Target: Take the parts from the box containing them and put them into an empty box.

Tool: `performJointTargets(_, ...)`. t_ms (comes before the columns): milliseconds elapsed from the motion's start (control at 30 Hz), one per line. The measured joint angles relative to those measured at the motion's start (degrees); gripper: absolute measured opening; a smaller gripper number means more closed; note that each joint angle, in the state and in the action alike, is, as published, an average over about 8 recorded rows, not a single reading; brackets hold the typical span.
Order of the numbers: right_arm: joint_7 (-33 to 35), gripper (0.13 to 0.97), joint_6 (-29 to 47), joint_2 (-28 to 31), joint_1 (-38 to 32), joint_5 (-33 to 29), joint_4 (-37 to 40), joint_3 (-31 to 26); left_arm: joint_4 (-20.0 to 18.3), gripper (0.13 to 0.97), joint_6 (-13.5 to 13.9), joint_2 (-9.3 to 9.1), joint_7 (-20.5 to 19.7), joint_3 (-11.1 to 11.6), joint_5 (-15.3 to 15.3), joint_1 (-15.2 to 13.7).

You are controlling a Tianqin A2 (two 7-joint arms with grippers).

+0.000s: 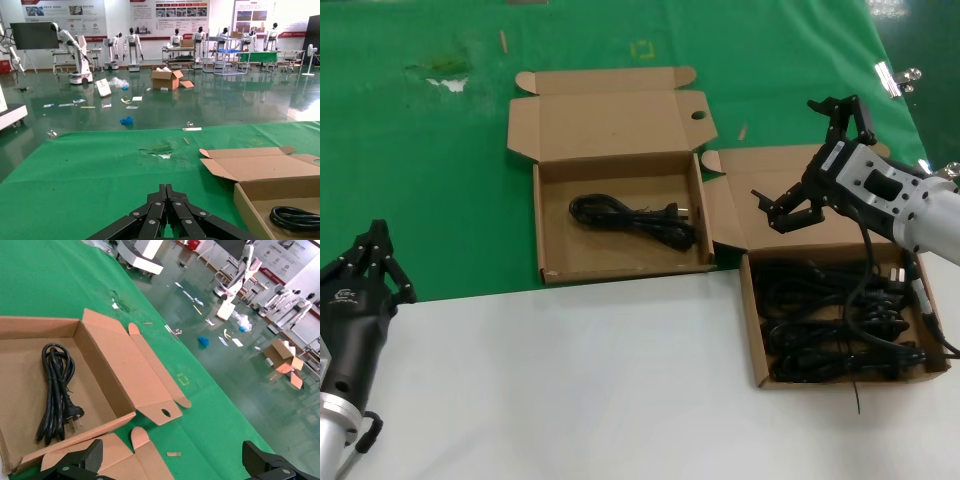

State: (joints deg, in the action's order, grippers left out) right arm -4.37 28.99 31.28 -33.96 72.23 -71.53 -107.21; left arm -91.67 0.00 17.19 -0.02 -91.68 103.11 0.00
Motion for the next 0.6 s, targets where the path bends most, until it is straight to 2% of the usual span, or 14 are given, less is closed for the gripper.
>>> performJointTargets(133,0.0,0.965,0.0,0.0,0.01,0.0,-0.01,0.0,0.0,0.15,0.0,0.0,0.0,0.0,0.0,0.0)
performJointTargets(433,0.2,0.966,-1.52,-0.75,1.82,1.63,-1.07,0.83,0.0,0.218,0.0,0.0,0.0,0.0,0.0,0.0)
performJointTargets(600,0.47,0.966,-3.2,-1.56,3.78,3.42,-2.24,1.73,0.0,0.302,0.0,0.0,0.0,0.0,0.0,0.0)
